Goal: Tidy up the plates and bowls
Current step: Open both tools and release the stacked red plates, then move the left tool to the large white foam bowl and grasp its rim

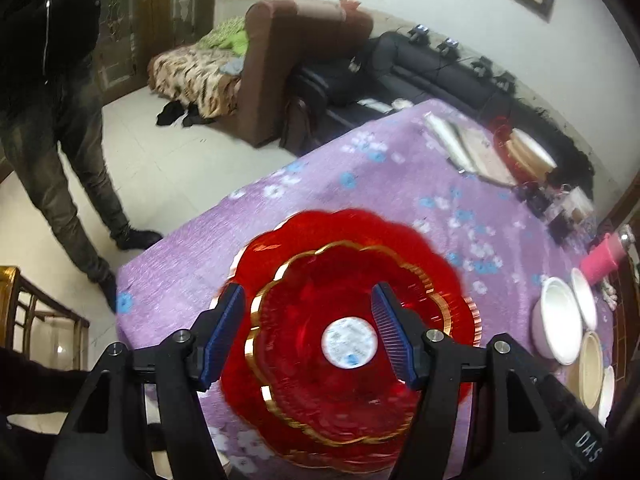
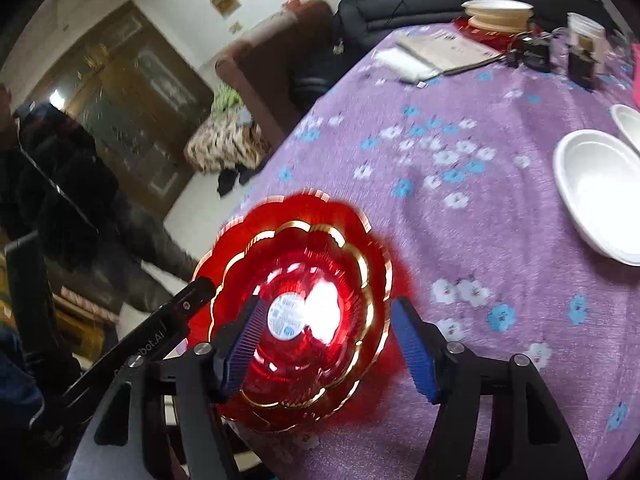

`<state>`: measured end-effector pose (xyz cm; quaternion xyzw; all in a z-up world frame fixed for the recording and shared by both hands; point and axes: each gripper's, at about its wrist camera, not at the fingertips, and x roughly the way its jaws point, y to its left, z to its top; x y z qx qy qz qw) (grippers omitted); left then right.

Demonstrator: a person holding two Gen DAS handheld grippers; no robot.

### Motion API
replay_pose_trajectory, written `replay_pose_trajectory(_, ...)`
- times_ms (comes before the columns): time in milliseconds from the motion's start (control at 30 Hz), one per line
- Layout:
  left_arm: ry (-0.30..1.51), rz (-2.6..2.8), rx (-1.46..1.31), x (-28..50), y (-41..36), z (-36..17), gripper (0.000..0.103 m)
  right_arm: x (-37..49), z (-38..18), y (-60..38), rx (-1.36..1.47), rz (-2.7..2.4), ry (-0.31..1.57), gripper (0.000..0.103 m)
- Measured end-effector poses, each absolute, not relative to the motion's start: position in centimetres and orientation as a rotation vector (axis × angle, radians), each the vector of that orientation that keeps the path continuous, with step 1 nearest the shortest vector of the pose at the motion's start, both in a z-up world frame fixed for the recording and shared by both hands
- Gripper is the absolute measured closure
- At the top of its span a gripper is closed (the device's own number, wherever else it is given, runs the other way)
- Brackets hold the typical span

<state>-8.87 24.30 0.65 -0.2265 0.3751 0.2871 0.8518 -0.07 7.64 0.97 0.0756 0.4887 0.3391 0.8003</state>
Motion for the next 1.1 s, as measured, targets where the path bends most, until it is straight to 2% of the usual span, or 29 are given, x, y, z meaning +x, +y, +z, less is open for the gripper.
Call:
replay_pose_trajectory(267, 0.782, 0.461, -0.413, -5.5, 20.0, 1.6, 0.038, 1.9, 1.8, 2.2, 0.265, 0.602, 0.995, 0.032)
replay_pose_trajectory(400, 0.769, 0.426, -0.346, -3.8, 17.7, 2.0, 0.038, 2.2, 2.1, 0.0, 0.179, 0.45, 0.926, 0.032)
replay_pose_trajectory(500, 0.757, 0.414, -0.281, -2.5, 15.7, 2.1, 0.038, 1.6, 3.1, -1.0, 0.026, 0.287, 0.784, 0.031)
replay_pose_trajectory(667, 0.772, 0.362, -0.229, -0.5, 13.2, 1.8, 0.038, 2.2, 3.9, -3.5, -0.001, 0.189, 0.742, 0.031)
replay_pose_trajectory(967, 0.836, 0.29, -0.207, 2.1, 10.6, 0.9, 0.038, 2.2, 3.6, -7.0, 0.023, 0.149, 0.751, 0.031)
replay_pose_trajectory(1100, 0.946, 0.206, -0.247, 4.7, 9.8, -0.2, 0.038, 3.5, 2.4, -9.6, 0.174, 0.235, 0.867, 0.029)
